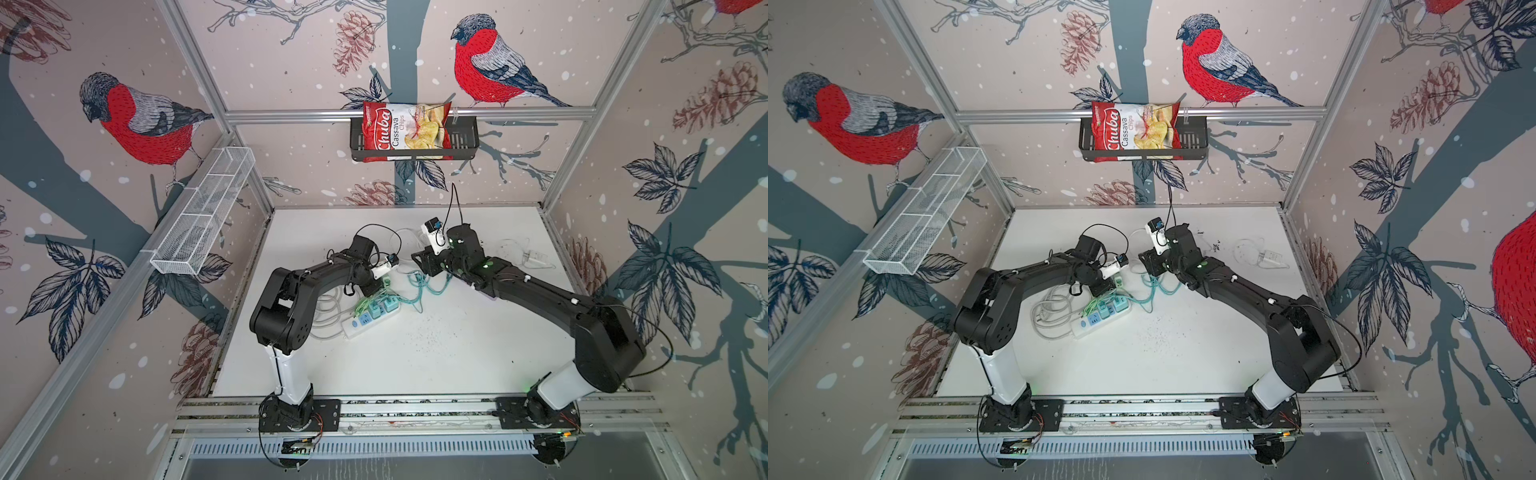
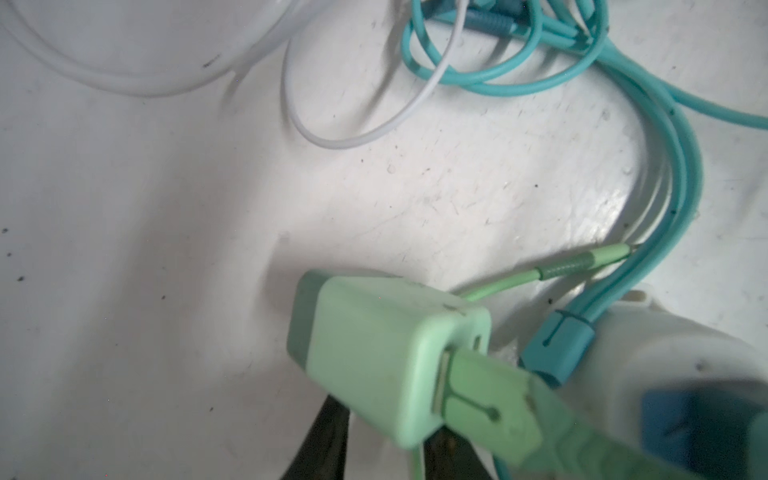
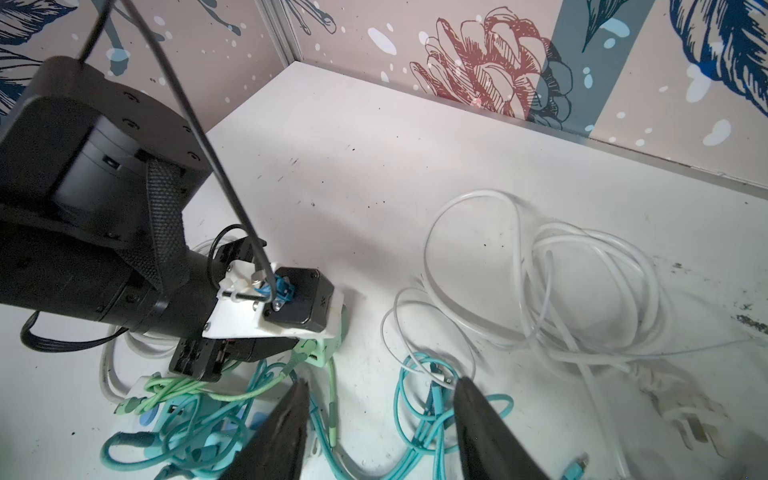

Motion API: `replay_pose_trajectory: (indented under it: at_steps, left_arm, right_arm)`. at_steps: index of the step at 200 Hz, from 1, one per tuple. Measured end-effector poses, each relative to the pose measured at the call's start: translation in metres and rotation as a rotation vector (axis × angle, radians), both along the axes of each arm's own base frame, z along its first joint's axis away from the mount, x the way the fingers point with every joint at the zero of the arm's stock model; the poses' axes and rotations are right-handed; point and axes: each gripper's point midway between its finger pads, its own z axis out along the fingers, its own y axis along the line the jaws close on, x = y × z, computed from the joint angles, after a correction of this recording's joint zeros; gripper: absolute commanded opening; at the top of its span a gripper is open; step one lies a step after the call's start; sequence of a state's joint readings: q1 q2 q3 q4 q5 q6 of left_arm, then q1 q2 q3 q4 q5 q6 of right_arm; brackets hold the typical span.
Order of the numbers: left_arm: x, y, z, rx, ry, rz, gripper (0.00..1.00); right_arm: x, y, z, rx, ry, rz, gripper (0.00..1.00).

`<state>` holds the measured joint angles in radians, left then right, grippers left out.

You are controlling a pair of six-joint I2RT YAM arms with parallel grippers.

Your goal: Insert the plug

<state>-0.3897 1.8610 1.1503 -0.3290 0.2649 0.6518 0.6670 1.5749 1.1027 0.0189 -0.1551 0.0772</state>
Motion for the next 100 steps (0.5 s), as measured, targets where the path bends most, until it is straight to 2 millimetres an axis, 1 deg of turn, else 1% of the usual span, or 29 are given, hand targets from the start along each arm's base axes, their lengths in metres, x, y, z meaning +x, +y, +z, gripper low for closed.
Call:
replay_pose_trajectory:
  at_steps: [8, 26, 42, 65, 76, 89, 100]
  left_arm:
    - [0.001, -0.001, 0.002, -0.001, 0.0, -0.001, 0.18]
    - [0.0, -0.005, 0.006, -0.015, 0.005, -0.005, 0.17]
    - [-0.003, -0.01, 0.012, -0.033, 0.007, -0.004, 0.12]
    - [0.002, -0.018, 0.02, -0.067, 0.002, 0.006, 0.12]
    - [0.008, -0.021, 0.023, -0.077, -0.004, 0.012, 0.13]
    - [0.014, -0.024, 0.022, -0.082, 0.0, 0.023, 0.14]
    - [0.015, -0.025, 0.019, -0.073, 0.006, 0.023, 0.15]
  right_arm:
    - [0.0, 0.0, -0.001, 0.0, 0.001, -0.001, 0.57]
    - [0.001, 0.0, -0.005, -0.006, 0.011, -0.002, 0.57]
    - [0.001, 0.001, -0.008, -0.008, 0.019, -0.004, 0.57]
    - [0.001, 0.001, -0.009, -0.007, 0.02, -0.005, 0.57]
    - [0.001, 0.0, -0.009, -0.005, 0.022, -0.007, 0.57]
    - [0.0, -0.001, -0.008, -0.001, 0.027, -0.015, 0.58]
    - [0.0, -0.002, -0.008, 0.001, 0.028, -0.021, 0.58]
